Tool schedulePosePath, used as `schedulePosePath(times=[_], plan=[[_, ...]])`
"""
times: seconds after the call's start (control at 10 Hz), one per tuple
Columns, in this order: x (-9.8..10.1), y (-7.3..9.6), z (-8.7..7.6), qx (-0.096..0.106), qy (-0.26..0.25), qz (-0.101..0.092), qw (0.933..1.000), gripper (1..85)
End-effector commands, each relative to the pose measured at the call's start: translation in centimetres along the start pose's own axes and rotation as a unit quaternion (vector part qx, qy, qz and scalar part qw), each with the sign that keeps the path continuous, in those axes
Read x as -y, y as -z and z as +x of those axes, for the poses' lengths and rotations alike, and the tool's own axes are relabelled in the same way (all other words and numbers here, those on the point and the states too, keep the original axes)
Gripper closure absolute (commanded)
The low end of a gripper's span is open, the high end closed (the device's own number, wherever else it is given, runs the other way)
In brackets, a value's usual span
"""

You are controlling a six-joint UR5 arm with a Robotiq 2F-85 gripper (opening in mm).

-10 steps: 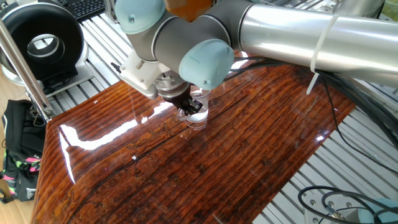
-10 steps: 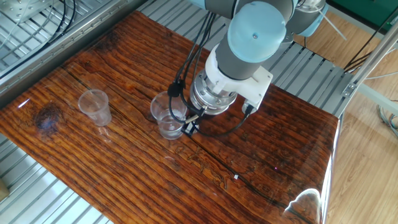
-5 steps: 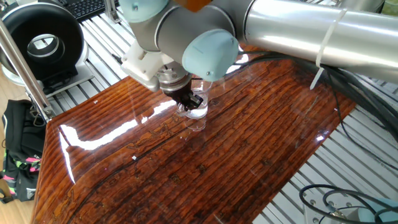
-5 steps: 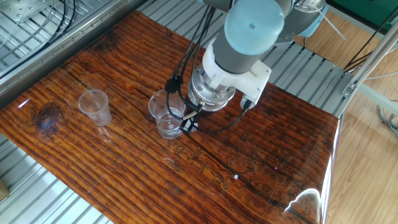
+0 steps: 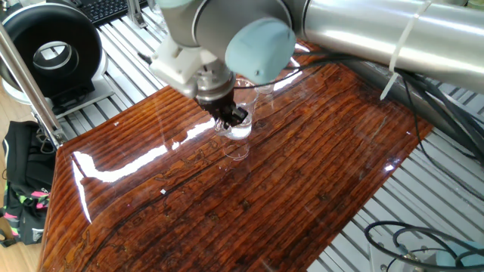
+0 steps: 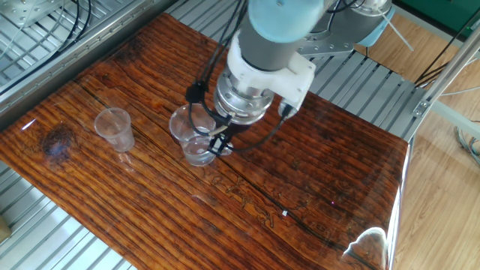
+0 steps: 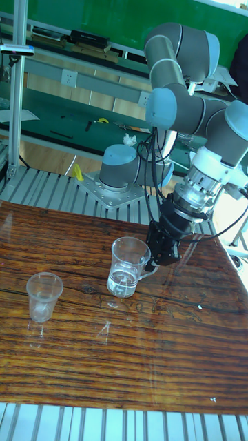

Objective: Pour the water from one cup into another empty cup

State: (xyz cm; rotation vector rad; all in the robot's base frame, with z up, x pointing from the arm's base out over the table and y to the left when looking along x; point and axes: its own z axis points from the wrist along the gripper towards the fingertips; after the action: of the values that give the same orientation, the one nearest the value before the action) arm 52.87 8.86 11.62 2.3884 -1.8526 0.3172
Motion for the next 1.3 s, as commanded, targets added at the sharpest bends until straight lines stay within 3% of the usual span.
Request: schedulePosePath(times=[0.0, 0.4, 0.7, 1.2], plan=[[1.2, 0.4, 2.0, 0.019, 0.011, 0.008, 0.9997, 84.0], [1.4, -0.6, 3.7, 0.042, 0.014, 0.016, 0.9989, 84.0], [1.3, -0.4, 5.7, 0.046, 0.024, 0.006, 0.9986, 84.0], [2.4, 0.3, 6.1, 0.053, 0.019, -0.01, 0.9984, 84.0]])
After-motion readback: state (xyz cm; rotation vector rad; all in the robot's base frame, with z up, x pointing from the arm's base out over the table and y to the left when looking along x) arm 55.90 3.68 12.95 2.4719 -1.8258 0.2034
